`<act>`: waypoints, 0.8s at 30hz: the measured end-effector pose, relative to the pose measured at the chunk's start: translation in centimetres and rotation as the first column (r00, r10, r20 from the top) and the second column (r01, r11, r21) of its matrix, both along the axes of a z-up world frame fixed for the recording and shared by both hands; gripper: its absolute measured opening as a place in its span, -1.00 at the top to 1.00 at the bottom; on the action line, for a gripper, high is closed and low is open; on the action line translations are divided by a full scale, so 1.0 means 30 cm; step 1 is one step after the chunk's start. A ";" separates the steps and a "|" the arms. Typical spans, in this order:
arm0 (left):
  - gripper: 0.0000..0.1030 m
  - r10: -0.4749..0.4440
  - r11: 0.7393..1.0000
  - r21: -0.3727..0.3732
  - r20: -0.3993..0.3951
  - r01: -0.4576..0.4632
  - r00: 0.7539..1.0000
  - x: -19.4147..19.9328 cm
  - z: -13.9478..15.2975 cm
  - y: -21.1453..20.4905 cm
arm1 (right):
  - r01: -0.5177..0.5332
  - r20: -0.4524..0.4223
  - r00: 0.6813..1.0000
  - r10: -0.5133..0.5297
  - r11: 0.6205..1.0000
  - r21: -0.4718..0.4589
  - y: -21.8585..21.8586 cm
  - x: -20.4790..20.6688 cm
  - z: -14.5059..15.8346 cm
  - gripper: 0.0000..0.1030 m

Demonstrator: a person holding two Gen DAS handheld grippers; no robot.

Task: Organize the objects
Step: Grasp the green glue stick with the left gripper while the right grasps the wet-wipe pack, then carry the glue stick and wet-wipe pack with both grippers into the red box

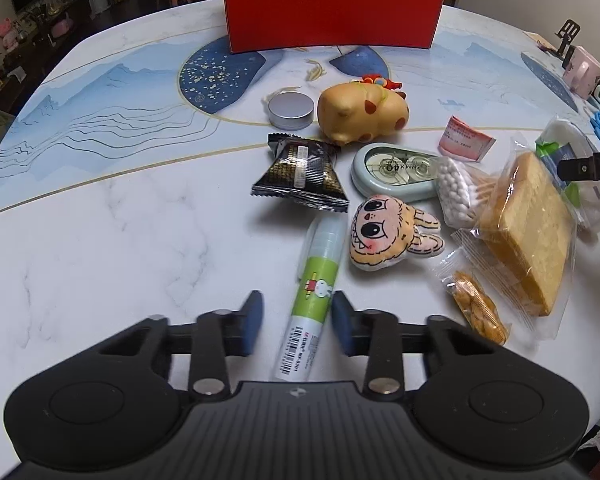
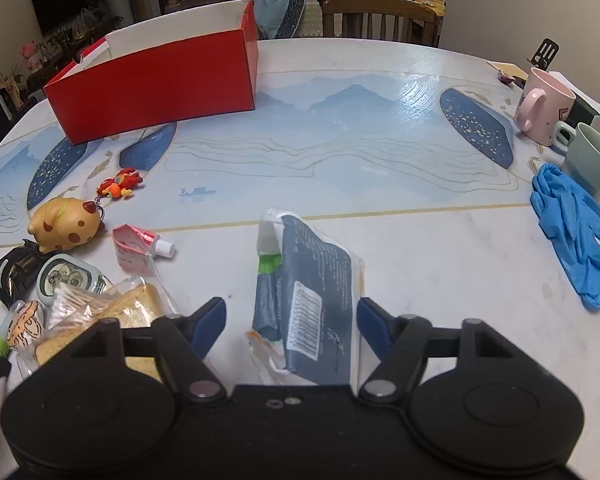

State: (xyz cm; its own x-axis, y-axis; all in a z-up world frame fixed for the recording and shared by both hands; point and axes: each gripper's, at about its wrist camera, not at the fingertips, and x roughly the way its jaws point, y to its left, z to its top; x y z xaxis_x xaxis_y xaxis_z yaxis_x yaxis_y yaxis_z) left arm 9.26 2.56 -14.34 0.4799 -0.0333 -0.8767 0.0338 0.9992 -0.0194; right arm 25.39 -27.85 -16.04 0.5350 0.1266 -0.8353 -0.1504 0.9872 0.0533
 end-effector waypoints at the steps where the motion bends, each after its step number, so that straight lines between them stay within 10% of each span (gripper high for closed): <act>1: 0.40 0.000 1.000 -0.004 -0.001 0.000 1.000 0.000 0.000 0.002 | 0.000 -0.004 1.000 0.000 1.000 0.001 0.000 0.001 0.001 -0.30; 14: 0.69 0.043 0.993 -0.107 -0.002 -0.043 0.999 0.001 0.005 0.042 | -0.010 0.002 1.000 0.010 0.998 -0.060 0.014 -0.012 0.018 0.56; 24: 0.69 0.039 0.990 -0.138 0.049 -0.032 0.998 -0.024 0.080 0.045 | -0.052 0.039 0.998 0.053 0.998 -0.031 0.021 -0.044 0.103 0.59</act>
